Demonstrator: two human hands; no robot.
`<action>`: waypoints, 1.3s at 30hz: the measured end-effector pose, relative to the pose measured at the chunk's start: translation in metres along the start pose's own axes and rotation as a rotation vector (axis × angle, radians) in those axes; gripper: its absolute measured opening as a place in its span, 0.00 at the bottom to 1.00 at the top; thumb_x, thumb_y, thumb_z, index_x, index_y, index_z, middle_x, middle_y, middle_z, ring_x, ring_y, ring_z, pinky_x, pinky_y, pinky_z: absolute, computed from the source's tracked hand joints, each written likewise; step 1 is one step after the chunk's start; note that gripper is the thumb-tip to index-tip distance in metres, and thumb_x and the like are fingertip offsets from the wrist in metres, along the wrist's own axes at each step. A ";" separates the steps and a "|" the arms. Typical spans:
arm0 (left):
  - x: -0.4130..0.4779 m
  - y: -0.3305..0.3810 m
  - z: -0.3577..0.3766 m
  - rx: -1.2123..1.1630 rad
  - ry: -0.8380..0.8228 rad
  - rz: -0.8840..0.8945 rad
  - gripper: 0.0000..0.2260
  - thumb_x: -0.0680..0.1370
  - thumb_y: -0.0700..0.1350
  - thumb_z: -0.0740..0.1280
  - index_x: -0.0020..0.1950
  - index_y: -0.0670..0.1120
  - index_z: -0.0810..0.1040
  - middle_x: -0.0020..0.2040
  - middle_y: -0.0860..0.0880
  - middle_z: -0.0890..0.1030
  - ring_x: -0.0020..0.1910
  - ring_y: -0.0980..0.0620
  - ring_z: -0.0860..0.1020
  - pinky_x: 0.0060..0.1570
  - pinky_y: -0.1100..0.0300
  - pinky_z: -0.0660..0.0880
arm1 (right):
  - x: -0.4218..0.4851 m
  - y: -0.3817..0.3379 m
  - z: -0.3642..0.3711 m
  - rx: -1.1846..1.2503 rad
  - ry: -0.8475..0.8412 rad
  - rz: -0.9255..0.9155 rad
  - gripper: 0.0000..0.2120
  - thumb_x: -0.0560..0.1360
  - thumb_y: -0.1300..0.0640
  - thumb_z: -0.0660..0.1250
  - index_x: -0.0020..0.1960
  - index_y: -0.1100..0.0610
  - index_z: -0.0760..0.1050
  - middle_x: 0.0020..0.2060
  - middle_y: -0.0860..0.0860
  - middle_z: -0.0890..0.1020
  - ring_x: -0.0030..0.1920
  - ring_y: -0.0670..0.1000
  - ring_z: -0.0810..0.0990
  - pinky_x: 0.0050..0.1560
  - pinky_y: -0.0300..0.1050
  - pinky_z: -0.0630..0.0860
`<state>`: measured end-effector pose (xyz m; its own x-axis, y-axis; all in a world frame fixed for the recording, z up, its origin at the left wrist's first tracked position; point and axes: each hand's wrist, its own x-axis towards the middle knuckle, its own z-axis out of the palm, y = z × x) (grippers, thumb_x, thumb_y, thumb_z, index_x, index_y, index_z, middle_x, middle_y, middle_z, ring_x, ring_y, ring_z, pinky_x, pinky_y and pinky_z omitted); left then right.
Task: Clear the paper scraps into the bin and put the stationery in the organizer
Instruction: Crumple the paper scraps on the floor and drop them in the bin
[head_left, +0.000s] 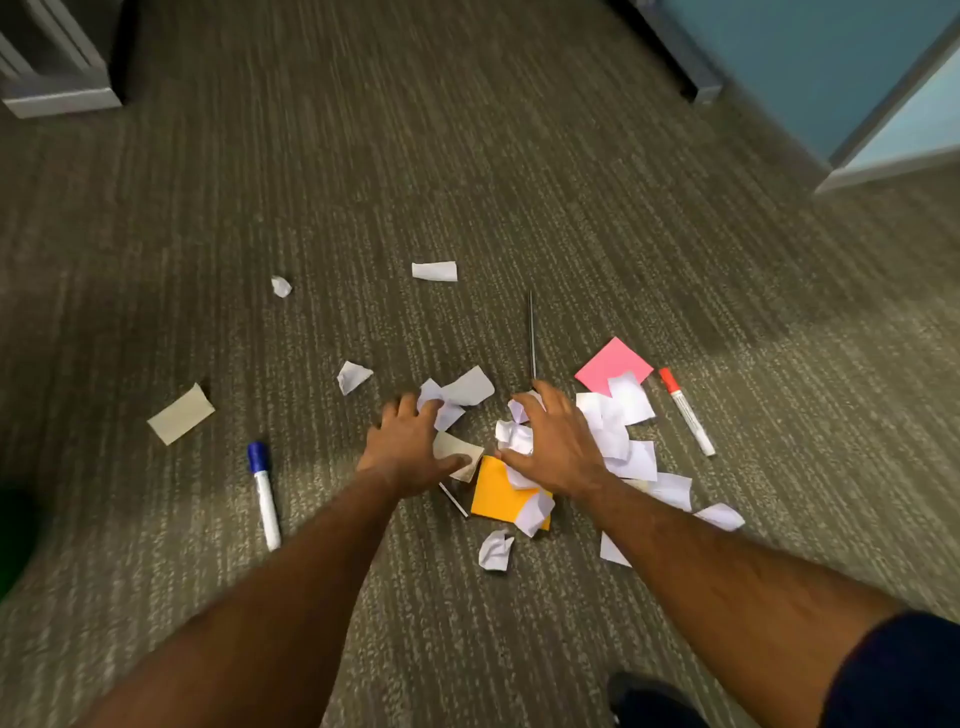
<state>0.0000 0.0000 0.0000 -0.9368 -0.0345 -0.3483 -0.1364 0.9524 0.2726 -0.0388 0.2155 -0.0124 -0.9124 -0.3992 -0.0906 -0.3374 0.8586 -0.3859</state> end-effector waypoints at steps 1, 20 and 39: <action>0.002 0.000 0.003 0.009 -0.018 0.007 0.41 0.67 0.70 0.67 0.74 0.53 0.59 0.75 0.44 0.59 0.73 0.39 0.59 0.63 0.37 0.68 | 0.002 0.002 0.003 0.001 -0.013 -0.003 0.35 0.65 0.36 0.70 0.66 0.53 0.69 0.67 0.56 0.69 0.66 0.58 0.69 0.62 0.52 0.68; 0.038 0.029 0.011 0.013 0.117 0.059 0.40 0.70 0.67 0.66 0.74 0.47 0.58 0.72 0.41 0.63 0.69 0.38 0.65 0.62 0.40 0.68 | 0.008 0.007 0.006 0.064 -0.028 0.026 0.18 0.73 0.60 0.65 0.62 0.54 0.75 0.55 0.56 0.73 0.56 0.59 0.73 0.49 0.55 0.76; 0.039 0.054 0.012 -0.526 -0.078 0.438 0.32 0.73 0.47 0.71 0.74 0.51 0.63 0.68 0.46 0.71 0.64 0.50 0.71 0.61 0.57 0.70 | 0.018 0.003 -0.017 0.455 0.109 0.111 0.10 0.68 0.73 0.65 0.40 0.61 0.82 0.41 0.55 0.81 0.43 0.53 0.79 0.46 0.46 0.76</action>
<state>-0.0402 0.0534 -0.0099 -0.9178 0.3610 -0.1651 0.0926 0.5993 0.7952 -0.0606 0.2164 -0.0002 -0.9643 -0.2566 -0.0663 -0.1235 0.6566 -0.7441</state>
